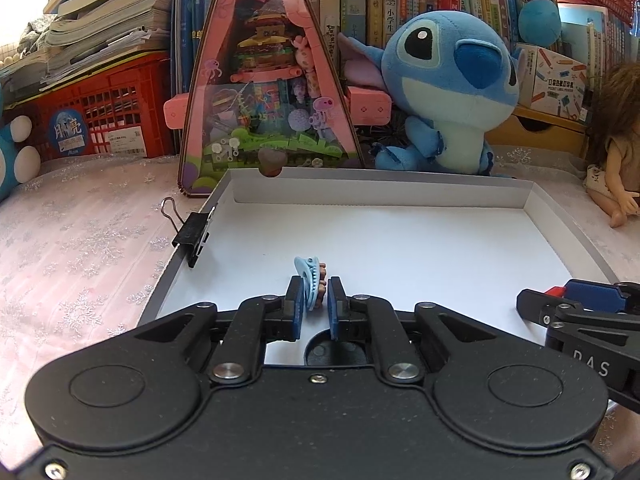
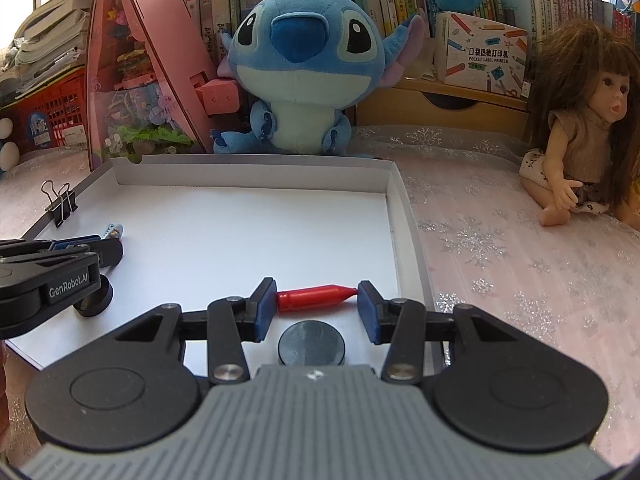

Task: Organize rigid objects
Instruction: 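Carry the hair clip and red crayon over the white box, then open both tools to release the clip and crayon into the box, then move both tools back toward the acorn and the other red crayon, then grasp the brown acorn with the left tool while the right tool grasps a red crayon, then lift and carry the acorn and crayon over the white box with both tools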

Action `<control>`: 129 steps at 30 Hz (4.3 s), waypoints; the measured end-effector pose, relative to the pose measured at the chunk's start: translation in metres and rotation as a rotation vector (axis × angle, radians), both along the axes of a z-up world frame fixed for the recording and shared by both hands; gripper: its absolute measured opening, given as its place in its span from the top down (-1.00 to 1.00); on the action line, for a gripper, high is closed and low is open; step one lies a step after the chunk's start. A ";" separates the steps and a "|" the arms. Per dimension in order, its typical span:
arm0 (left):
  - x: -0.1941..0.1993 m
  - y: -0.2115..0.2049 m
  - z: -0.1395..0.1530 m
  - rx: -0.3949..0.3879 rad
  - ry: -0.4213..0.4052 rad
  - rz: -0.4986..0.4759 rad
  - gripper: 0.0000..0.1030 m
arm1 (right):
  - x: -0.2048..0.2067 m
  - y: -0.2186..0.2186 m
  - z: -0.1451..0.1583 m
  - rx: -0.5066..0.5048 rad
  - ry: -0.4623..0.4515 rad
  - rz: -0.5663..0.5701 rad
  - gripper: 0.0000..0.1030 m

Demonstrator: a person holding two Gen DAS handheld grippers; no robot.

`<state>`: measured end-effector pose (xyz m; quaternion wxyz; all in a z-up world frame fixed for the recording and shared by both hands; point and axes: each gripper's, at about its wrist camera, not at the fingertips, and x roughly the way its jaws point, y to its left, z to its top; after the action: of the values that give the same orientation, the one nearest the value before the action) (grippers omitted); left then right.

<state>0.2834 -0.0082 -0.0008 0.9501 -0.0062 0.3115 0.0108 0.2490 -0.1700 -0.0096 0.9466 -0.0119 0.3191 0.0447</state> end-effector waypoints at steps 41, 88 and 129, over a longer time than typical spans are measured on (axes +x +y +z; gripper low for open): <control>-0.183 0.001 0.039 -0.014 -0.139 -0.162 -0.69 | -0.164 -0.029 0.025 -0.022 -0.143 0.083 -0.84; -0.270 0.031 -0.003 -0.025 -0.021 -0.263 0.27 | -0.246 -0.022 -0.018 -0.154 -0.157 0.135 -0.91; -0.249 0.022 -0.001 -0.072 -0.052 -0.233 0.67 | -0.257 -0.009 -0.017 -0.048 -0.178 0.077 0.04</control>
<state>0.0343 0.0141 -0.0019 0.9520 -0.0044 0.2854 -0.1109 -0.0079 -0.1787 -0.0265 0.9683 -0.0505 0.2339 0.0720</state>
